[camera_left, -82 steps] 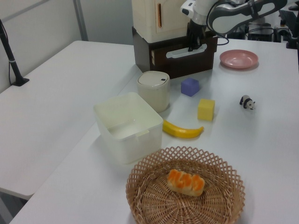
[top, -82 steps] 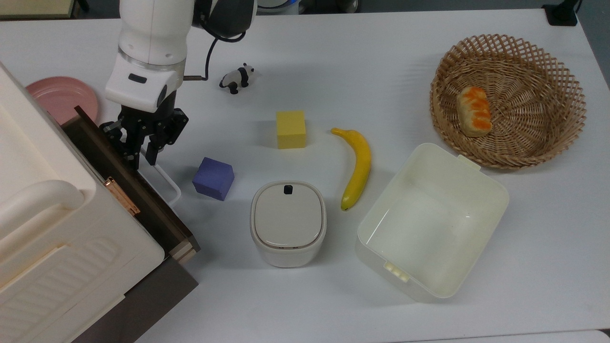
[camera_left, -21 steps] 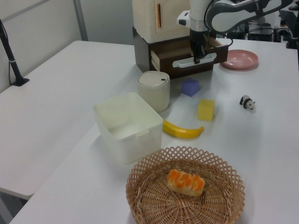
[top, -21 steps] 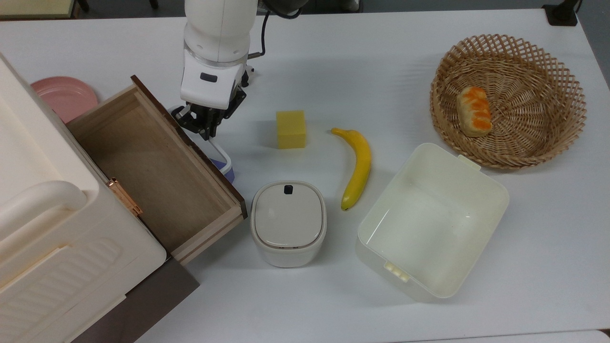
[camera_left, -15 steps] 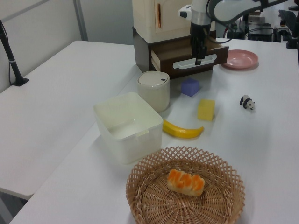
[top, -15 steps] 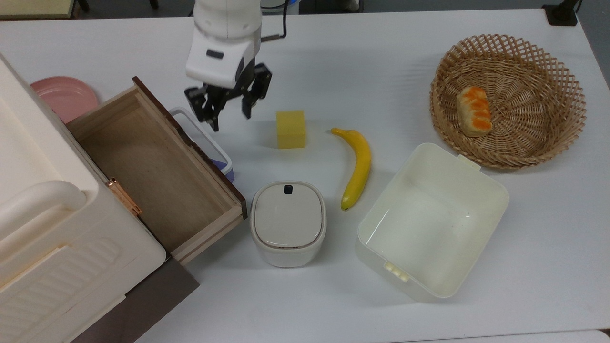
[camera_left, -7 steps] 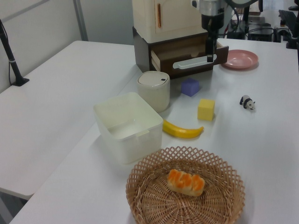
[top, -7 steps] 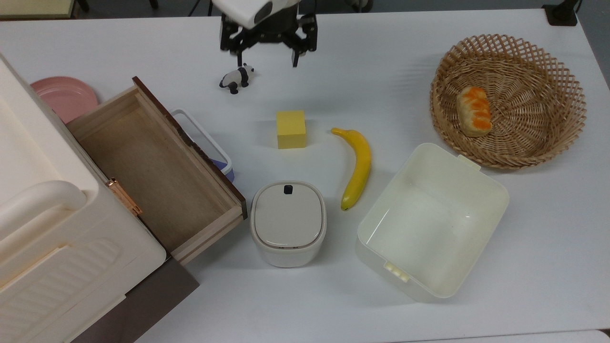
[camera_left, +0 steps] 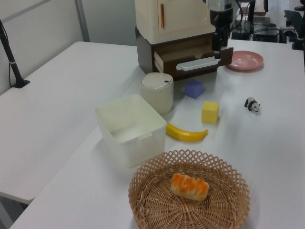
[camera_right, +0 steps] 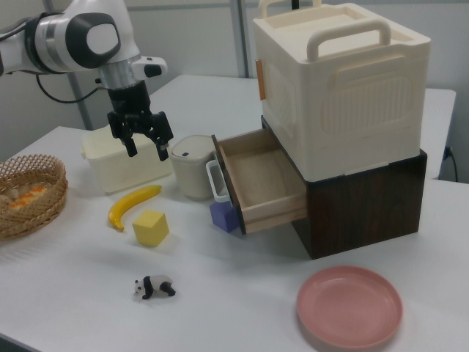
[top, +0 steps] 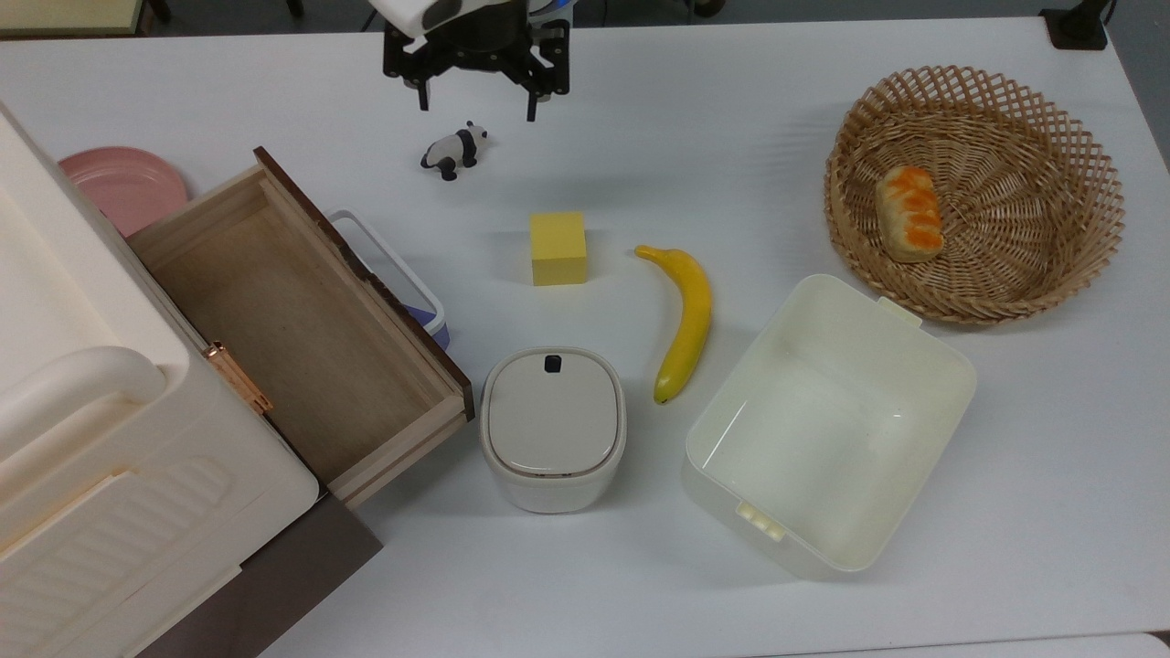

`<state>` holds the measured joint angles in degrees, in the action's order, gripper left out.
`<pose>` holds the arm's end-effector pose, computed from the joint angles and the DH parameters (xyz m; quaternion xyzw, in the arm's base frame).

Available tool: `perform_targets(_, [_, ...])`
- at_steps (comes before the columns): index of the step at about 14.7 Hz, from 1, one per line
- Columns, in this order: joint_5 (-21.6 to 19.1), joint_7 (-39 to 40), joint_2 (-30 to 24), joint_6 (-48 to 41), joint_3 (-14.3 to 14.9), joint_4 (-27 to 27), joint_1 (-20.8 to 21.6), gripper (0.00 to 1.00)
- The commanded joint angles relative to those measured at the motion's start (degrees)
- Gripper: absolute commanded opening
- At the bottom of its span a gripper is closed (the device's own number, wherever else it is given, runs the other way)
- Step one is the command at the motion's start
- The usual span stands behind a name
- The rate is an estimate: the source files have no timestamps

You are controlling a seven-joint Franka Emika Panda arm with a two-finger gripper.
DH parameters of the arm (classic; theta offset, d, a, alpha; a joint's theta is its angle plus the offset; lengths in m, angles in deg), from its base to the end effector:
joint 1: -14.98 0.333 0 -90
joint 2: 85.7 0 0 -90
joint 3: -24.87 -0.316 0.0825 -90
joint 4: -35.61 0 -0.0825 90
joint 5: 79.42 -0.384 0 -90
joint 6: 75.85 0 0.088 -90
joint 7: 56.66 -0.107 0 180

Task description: Open the drawer

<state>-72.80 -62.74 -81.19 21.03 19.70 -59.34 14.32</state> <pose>0.5818 0.0331 0.5497 0.9983 -0.0055 -0.0173 0.0554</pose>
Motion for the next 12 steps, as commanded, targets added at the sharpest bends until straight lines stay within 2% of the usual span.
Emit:
perform_targets(1, [-1.34, -0.17, -0.91, -1.60, 1.39, 0.03, 0.40, 1.00])
perform_targets(3, [-1.52, -0.16, -0.82, -1.43, 2.87, 0.03, 0.57, 1.00])
perform_targets(4, [-2.04, -0.16, -0.91, -1.77, 5.50, 0.82, 1.71, 1.00])
perform_targets(5, [-3.09, -0.34, -0.91, -2.21, 6.31, 1.52, 2.15, 1.00])
perform_targets(7, [-5.20, -0.16, -1.17, -3.27, 6.49, 1.88, 1.54, 1.00])
perform_targets(12, [-5.30, 0.01, -1.26, -4.42, 6.23, 1.97, 1.54, 1.00])
